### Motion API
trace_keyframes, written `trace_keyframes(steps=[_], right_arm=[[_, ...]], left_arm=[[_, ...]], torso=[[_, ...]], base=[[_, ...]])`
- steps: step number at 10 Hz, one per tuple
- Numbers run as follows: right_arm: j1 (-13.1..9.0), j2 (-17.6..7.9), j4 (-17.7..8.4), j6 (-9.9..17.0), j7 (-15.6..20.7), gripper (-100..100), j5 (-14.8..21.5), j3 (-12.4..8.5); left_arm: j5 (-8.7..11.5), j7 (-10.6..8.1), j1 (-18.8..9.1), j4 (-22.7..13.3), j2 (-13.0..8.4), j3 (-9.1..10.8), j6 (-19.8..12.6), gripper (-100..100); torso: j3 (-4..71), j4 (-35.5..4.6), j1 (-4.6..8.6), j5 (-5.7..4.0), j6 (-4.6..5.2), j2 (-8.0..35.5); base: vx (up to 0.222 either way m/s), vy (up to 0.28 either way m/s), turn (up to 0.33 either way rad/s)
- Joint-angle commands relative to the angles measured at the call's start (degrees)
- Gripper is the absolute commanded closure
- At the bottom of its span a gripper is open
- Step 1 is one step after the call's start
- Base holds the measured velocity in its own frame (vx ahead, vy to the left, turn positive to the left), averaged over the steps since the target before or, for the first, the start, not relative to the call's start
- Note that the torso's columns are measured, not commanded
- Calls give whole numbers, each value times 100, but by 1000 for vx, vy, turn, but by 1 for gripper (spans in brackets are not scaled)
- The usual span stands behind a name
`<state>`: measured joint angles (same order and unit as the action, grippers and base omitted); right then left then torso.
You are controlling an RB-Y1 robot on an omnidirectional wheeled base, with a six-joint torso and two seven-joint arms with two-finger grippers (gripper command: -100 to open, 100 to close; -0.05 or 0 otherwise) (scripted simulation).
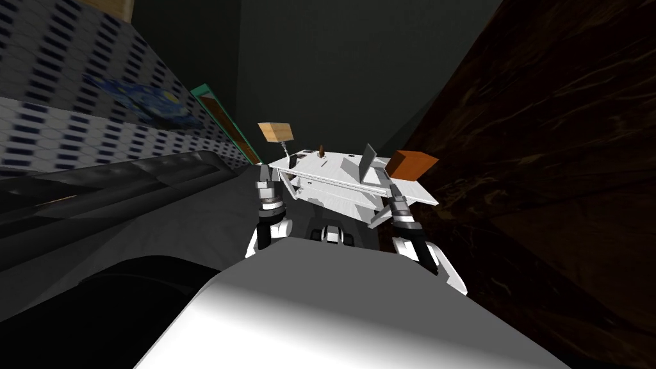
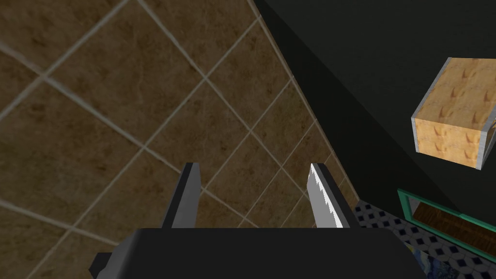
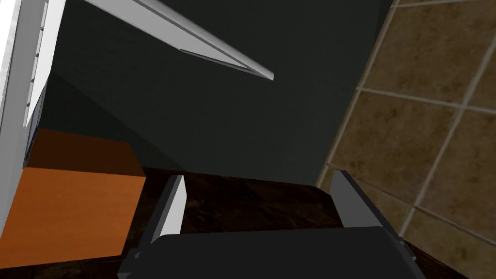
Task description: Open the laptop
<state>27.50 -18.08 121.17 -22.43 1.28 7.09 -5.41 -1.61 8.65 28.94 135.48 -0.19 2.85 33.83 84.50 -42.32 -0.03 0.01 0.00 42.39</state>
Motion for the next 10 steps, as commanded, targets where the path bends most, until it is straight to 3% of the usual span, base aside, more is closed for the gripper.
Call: trace_keyframes(steps=[1,10], right_arm=[[58,-429,-211,124,294,-100,449,-262],[79,-1877,-1151,599,1308,-100,1815,-1026]], left_arm=[[0,0,0,0,0,0,0,0],[0,0,0,0,0,0,0,0]], torso=[[4,2,-2,0,1,-8],[6,3,7,-3,0,-10]], base=[[62,142,-107],[72,165,-65]])
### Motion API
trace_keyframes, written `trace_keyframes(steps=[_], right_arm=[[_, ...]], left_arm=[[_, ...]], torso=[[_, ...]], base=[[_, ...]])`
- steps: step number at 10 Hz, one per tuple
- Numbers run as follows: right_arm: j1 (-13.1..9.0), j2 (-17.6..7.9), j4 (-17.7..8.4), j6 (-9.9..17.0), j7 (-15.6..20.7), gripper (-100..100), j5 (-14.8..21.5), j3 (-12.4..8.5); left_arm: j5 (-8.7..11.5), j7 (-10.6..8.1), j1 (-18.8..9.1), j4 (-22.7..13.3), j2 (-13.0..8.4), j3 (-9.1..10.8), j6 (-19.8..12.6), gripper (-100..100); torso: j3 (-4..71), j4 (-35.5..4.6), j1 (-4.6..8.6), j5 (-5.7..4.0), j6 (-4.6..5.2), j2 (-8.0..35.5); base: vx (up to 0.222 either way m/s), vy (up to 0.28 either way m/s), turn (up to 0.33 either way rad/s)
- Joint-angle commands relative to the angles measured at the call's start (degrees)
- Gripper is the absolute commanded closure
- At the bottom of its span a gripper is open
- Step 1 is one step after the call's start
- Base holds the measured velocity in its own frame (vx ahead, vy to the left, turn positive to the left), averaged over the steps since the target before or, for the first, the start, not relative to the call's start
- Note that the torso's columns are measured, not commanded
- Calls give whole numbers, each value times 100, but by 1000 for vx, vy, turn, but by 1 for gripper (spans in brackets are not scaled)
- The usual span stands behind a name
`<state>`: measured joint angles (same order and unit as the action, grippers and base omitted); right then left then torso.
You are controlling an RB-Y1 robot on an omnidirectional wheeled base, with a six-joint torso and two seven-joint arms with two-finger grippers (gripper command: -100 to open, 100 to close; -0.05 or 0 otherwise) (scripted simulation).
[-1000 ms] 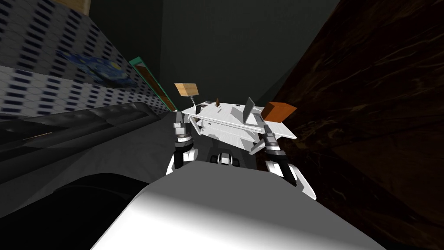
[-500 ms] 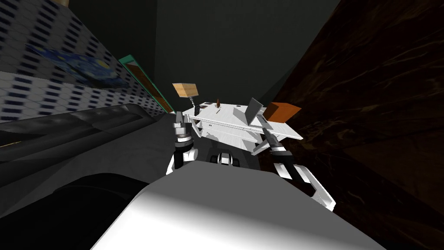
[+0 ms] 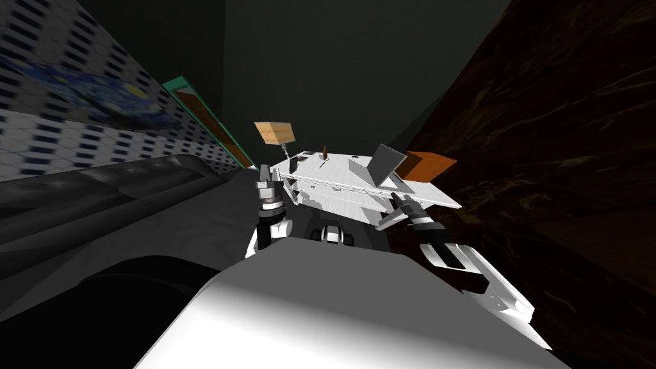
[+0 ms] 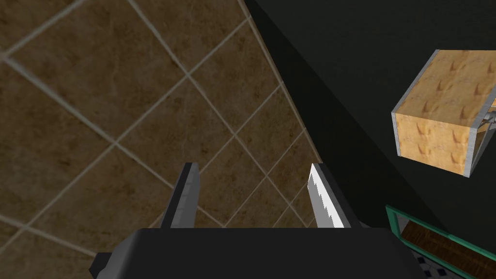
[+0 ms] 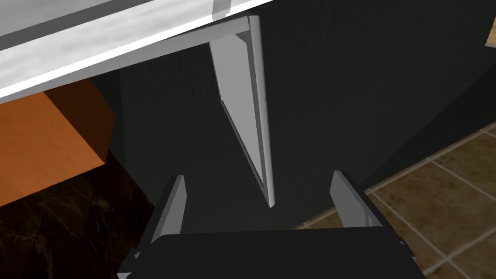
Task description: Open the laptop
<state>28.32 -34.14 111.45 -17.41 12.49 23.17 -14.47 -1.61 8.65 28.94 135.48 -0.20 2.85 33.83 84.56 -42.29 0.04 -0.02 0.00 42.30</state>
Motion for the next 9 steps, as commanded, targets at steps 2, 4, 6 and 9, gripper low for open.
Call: trace_keyframes(steps=[2,4,6,9], right_arm=[[-26,-593,-438,199,396,-100,421,-250],[-57,-895,-709,300,598,-100,607,-368],[-75,-1061,-846,349,696,-100,691,-422],[-130,-1496,-1245,488,971,-100,913,-571]], left_arm=[[0,0,0,0,0,0,0,0],[0,0,0,0,0,0,0,0],[0,0,0,0,-1,0,0,0],[0,0,0,0,0,0,0,0]], torso=[[3,2,-7,2,-1,-5],[3,1,-10,4,-1,-5],[-7,-3,21,-4,1,11],[4,1,-22,7,-1,-6]], base=[[78,173,-8],[78,181,4],[44,90,7],[56,139,20]])
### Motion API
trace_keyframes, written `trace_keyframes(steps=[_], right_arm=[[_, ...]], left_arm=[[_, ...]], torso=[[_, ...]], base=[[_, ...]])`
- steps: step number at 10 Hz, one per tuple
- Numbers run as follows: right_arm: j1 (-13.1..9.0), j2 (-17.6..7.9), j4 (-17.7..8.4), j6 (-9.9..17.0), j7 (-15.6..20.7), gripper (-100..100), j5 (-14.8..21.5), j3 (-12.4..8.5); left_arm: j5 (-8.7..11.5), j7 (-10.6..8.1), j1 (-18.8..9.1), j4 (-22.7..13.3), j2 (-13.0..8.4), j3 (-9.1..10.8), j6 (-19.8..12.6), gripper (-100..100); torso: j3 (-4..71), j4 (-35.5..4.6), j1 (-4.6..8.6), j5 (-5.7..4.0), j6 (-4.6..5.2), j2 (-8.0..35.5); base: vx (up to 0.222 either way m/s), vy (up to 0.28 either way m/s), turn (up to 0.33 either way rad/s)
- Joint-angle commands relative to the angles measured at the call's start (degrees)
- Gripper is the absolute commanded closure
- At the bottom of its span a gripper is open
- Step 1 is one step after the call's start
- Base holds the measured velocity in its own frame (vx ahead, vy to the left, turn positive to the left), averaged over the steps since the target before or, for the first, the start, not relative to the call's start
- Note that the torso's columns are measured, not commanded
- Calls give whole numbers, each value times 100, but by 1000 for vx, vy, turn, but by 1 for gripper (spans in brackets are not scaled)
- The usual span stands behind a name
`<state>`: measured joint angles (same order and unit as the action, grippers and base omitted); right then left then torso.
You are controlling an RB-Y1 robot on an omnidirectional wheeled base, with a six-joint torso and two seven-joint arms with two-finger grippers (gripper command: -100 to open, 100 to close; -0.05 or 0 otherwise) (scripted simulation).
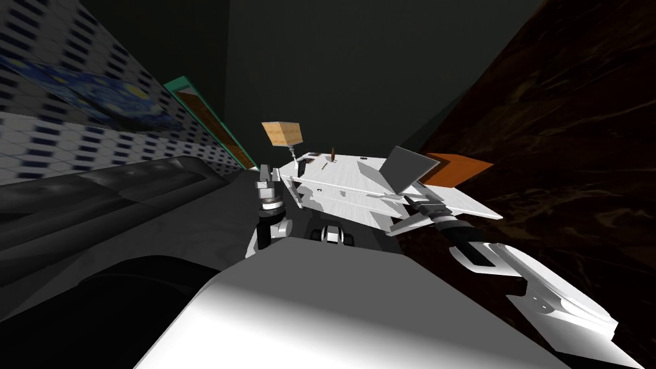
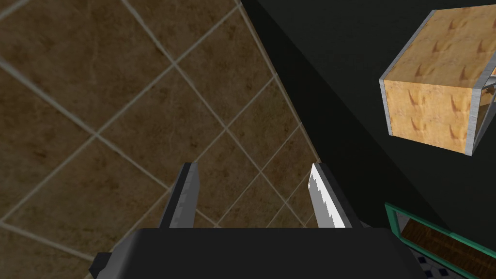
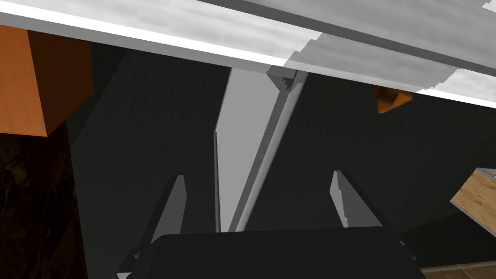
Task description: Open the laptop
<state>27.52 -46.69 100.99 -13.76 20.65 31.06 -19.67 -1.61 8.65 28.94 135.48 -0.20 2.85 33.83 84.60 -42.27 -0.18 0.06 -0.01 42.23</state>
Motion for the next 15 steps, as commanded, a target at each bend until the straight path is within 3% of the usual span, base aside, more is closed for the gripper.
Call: trace_keyframes(steps=[1,7,10,11,15], right_arm=[[-68,-376,-322,166,240,-100,191,-97],[-154,-1085,-932,386,671,-100,551,-341],[-138,-1083,-908,410,685,-100,564,-346],[-138,-1082,-906,409,684,100,564,-346],[-185,-1343,-1162,110,-2,100,7,-263]], left_arm=[[0,0,0,0,0,0,0,0],[0,0,0,0,-1,1,0,0],[0,0,0,0,-1,1,0,0],[0,0,-1,0,-1,1,0,0],[0,0,0,0,-2,1,0,0]], torso=[[0,0,9,-1,0,1],[-6,-3,27,-8,1,10],[-8,-3,37,-11,2,13],[-10,-5,38,-12,2,16],[2,0,20,-3,3,-2]], base=[[60,126,20],[67,127,12],[27,44,-2],[5,-2,-12],[16,-19,-51]])
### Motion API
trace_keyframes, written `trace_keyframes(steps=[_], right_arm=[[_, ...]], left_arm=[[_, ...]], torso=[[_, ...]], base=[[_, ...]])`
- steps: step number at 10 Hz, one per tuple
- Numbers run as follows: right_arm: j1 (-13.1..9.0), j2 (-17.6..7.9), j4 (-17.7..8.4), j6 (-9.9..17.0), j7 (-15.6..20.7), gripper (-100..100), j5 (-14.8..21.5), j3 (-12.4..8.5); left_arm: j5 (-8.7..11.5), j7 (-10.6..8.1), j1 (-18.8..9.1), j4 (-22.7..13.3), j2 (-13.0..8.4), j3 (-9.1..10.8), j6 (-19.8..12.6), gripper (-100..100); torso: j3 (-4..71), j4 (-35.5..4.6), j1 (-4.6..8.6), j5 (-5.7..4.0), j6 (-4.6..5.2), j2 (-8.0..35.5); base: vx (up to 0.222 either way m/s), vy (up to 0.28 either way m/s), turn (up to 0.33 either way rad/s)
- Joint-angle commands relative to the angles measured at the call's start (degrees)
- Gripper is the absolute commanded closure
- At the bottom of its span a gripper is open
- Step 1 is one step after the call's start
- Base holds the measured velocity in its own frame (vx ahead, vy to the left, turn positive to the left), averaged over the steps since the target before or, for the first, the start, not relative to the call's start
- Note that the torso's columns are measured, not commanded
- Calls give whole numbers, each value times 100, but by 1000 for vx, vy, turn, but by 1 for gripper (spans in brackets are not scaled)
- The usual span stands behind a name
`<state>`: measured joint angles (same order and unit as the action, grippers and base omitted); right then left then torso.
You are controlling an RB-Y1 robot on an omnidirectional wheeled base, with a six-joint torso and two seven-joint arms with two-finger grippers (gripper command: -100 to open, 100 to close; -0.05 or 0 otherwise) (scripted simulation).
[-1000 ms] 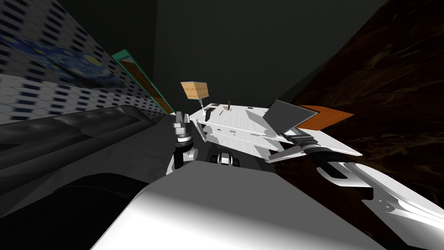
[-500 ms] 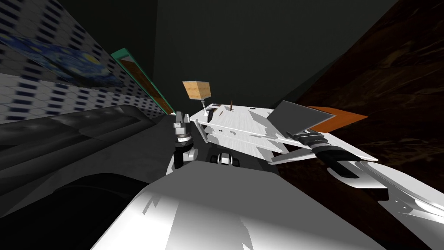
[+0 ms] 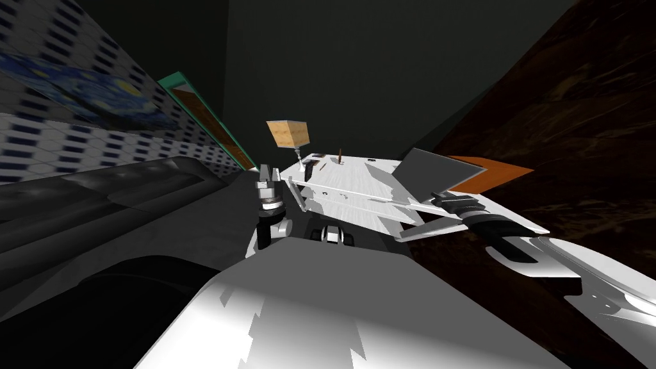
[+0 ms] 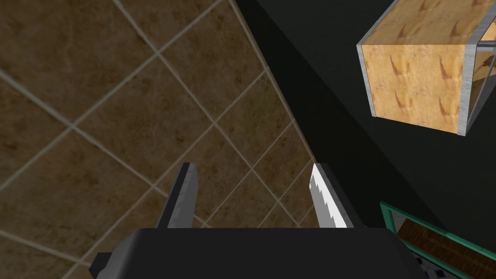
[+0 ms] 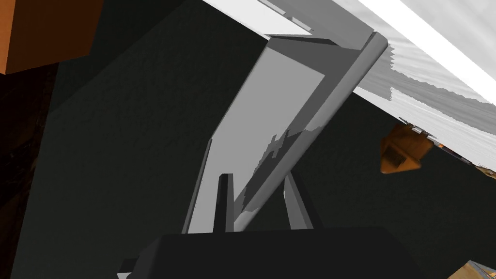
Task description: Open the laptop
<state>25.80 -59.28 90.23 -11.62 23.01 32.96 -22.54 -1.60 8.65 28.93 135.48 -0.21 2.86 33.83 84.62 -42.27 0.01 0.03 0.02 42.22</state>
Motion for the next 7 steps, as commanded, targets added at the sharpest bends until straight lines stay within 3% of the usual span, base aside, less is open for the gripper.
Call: trace_keyframes(steps=[1,5,6,7], right_arm=[[-20,-135,-136,-166,-375,100,-295,45],[-54,-340,-336,-413,-922,100,-739,124],[-42,-306,-301,-370,-822,100,-667,119],[-66,-325,-368,-409,-1113,100,-872,182]], left_arm=[[0,0,0,0,0,0,0,0],[0,0,0,0,0,0,0,0],[0,0,0,0,0,0,0,0],[0,0,0,0,0,0,0,0]], torso=[[-2,-2,3,-1,1,4],[-6,-5,-3,2,-1,9],[-7,-6,-5,3,-1,10],[-8,-4,-8,1,-4,11]], base=[[16,-15,-42],[18,-17,-40],[9,-9,-10],[-12,-37,36]])
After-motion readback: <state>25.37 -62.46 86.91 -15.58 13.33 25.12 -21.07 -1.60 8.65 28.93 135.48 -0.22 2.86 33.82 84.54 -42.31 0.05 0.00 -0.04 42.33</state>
